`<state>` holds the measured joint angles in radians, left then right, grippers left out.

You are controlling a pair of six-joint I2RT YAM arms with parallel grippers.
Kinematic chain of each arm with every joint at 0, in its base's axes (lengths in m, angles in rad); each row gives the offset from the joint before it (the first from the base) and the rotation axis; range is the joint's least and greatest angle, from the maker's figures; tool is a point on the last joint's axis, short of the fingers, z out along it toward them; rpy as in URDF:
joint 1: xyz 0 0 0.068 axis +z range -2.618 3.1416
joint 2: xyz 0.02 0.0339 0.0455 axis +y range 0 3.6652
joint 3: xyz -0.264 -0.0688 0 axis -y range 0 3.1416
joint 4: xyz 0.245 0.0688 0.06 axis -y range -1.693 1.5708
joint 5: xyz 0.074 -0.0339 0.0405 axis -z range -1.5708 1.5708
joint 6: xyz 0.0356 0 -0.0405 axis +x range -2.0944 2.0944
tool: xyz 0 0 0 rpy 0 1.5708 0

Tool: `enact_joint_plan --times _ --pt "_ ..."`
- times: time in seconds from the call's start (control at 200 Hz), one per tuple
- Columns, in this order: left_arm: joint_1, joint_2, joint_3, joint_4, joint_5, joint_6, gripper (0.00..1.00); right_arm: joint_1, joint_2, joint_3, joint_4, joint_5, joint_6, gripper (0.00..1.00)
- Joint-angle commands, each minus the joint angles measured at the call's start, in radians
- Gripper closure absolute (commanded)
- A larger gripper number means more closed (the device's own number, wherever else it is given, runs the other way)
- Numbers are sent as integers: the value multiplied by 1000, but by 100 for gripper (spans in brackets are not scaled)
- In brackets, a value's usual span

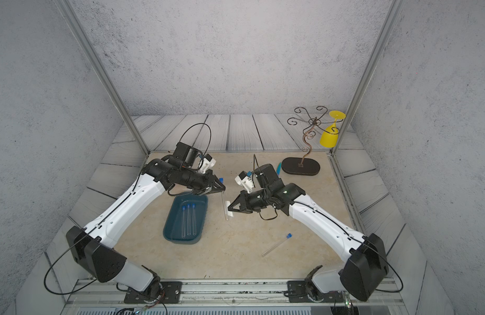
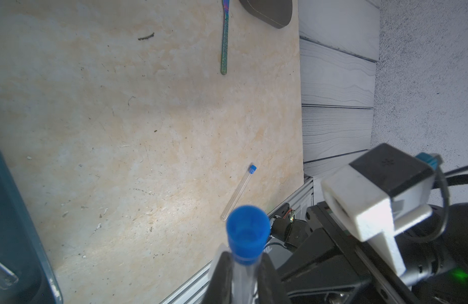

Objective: Wipe the exteriors of test tubes
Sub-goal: Wipe the dirt from the test tube.

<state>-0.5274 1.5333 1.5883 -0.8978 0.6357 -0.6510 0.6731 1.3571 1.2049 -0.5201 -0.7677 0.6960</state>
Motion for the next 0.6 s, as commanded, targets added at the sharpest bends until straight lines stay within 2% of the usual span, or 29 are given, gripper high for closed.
enact_joint_plan --times 0.0,0.27,0.596 --pt "7 -8 -14 7 3 21 84 3 -39 27 -24 -26 8 95" --pt "4 -7 -13 14 12 14 84 10 28 111 8 -55 14 95" --pt "4 -20 -8 7 9 14 84 8 101 200 7 -28 -5 95"
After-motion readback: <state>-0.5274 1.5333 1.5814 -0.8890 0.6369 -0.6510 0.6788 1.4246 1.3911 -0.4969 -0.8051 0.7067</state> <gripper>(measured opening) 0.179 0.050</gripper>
